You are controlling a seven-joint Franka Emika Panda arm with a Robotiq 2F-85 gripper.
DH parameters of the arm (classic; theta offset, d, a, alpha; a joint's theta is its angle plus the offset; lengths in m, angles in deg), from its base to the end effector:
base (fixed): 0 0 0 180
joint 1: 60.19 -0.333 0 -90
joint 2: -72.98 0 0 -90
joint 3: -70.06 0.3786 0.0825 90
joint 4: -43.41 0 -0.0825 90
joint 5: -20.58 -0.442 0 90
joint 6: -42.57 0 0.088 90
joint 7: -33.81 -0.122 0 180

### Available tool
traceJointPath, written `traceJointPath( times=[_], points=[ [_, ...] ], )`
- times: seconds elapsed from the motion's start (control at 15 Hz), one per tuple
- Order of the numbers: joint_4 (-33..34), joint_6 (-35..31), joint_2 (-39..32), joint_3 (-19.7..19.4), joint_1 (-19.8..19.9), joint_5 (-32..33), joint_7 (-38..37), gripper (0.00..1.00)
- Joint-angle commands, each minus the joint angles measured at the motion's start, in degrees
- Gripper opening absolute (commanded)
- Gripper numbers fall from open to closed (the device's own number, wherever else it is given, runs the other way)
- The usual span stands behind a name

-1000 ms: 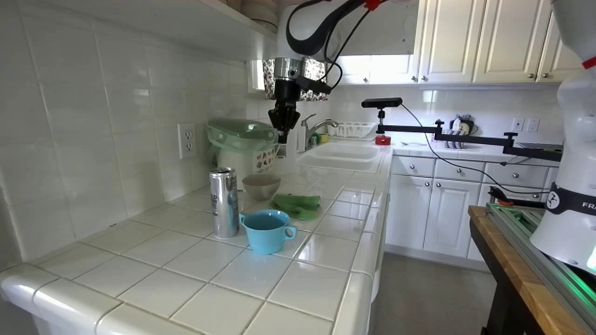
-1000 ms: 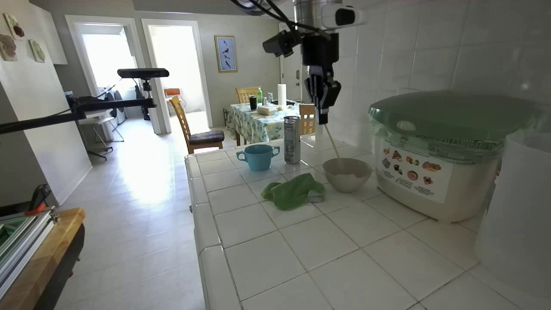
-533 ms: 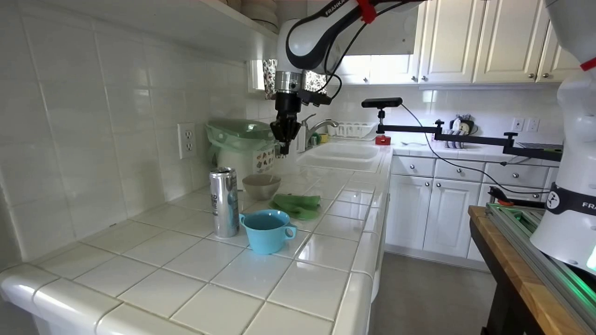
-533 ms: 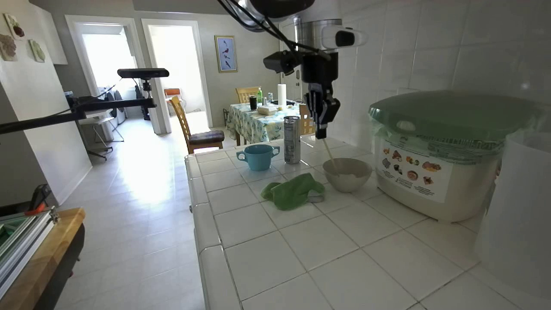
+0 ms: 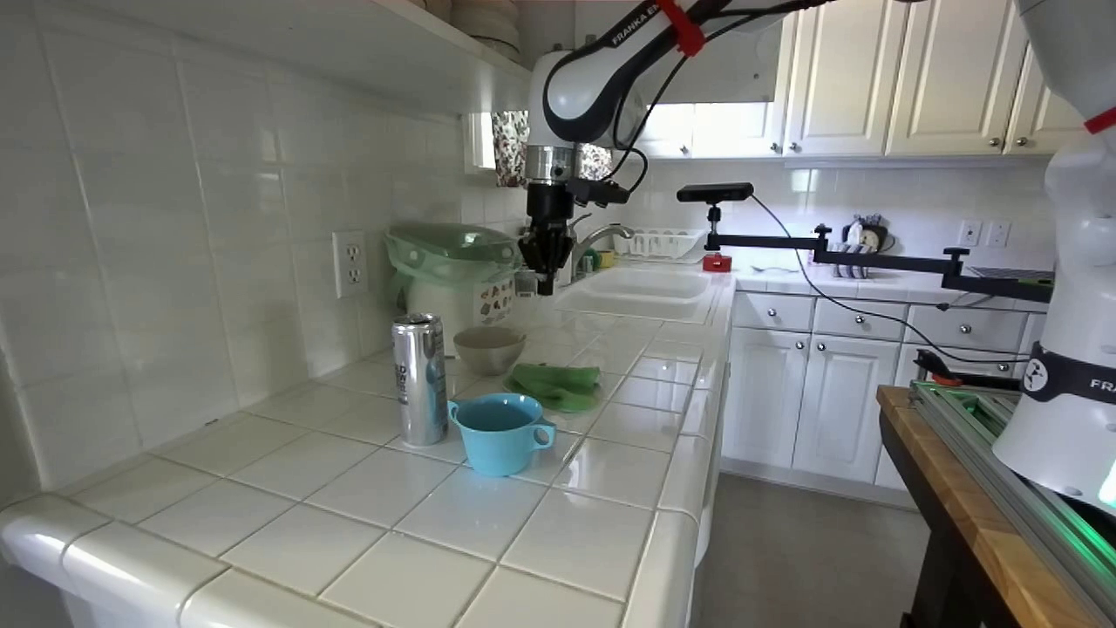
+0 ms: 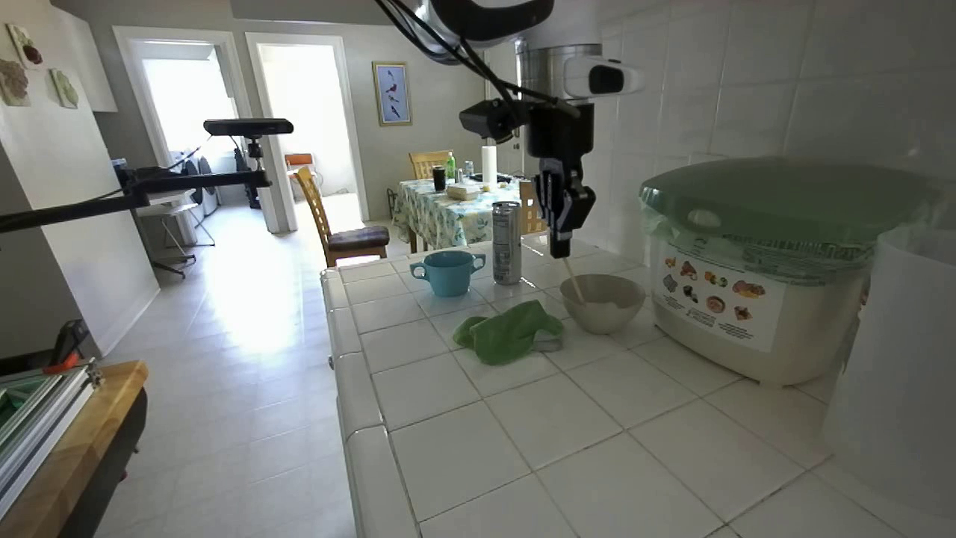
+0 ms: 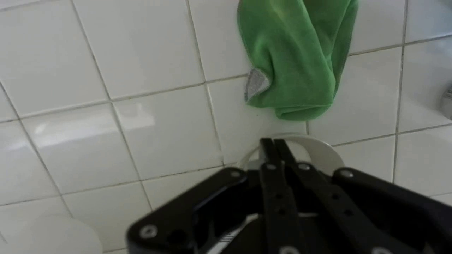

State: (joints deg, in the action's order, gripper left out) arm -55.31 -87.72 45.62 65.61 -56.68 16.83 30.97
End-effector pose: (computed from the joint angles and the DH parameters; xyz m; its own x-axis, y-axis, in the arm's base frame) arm 0.7438 -0.0954 0.3234 0.9733 -0.2174 0.0740 -0.2164 -0.9761 -0.0210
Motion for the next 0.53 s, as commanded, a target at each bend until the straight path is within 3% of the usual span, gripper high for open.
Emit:
traceJointPath(
  times=[0.0, 0.47],
  points=[
    [-1.85, -0.82, 1.19, -0.37, 0.78, 1.03, 0.14, 0.01],
    [3.67, 0.93, -1.43, 0.07, 0.64, 1.22, 0.97, 0.01]
  ],
)
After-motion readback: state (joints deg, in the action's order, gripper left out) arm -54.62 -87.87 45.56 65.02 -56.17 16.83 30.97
